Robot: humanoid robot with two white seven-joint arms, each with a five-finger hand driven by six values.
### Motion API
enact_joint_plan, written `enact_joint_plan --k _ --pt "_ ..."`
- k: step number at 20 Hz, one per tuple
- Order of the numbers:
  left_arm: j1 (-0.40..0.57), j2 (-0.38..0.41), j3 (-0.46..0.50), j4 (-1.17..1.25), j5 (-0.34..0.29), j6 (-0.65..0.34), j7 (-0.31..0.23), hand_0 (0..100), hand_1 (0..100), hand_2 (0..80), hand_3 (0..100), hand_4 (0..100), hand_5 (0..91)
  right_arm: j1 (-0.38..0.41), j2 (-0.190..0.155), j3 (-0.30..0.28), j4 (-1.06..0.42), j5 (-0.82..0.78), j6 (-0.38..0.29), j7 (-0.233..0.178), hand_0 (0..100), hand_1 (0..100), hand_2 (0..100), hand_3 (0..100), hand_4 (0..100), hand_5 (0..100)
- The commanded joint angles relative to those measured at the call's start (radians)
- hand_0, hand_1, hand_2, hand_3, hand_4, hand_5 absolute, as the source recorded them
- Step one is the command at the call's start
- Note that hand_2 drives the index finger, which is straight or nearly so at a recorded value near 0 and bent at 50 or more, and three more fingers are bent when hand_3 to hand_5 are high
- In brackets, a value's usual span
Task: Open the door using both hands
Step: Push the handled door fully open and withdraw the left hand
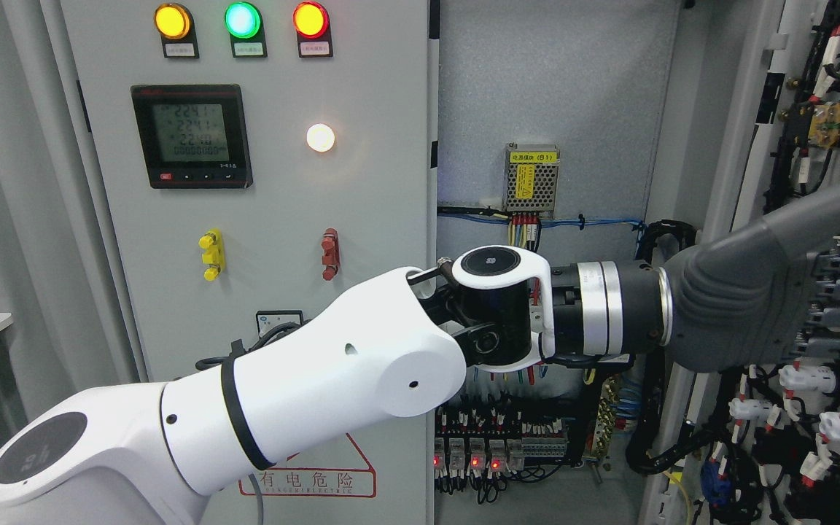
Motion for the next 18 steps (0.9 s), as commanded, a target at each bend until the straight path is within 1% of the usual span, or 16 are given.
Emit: enact_joint_plan --k 1,8,15,18 --pt "0.003 -0.017 -0.003 0.016 0.002 -0.006 -0.002 29 0 2.7 3 3 0.0 0.0 -0.008 0.0 0.0 -0.001 0.001 -0.001 22 0 0 0 0 0" --pt "0.017 -0.017 -0.003 -0.024 0.0 -0.013 -0.002 29 0 2.7 3 3 0.0 0.0 -0.008 0.0 0.0 -0.001 0.001 -0.001 22 0 0 0 0 0" --pt "0.009 -0.017 0.008 -0.024 -0.01 -0.013 0.001 29 0 2.8 3 3 0.0 0.0 -0.008 0.0 0.0 0.0 0.001 0.001 22 0 0 0 0 0" --pt "0.002 -0.017 0.04 -0.027 -0.012 -0.005 0.026 29 0 2.8 3 3 0.0 0.0 -0.008 -0.001 0.0 -0.001 0.001 -0.001 22 0 0 0 0 0"
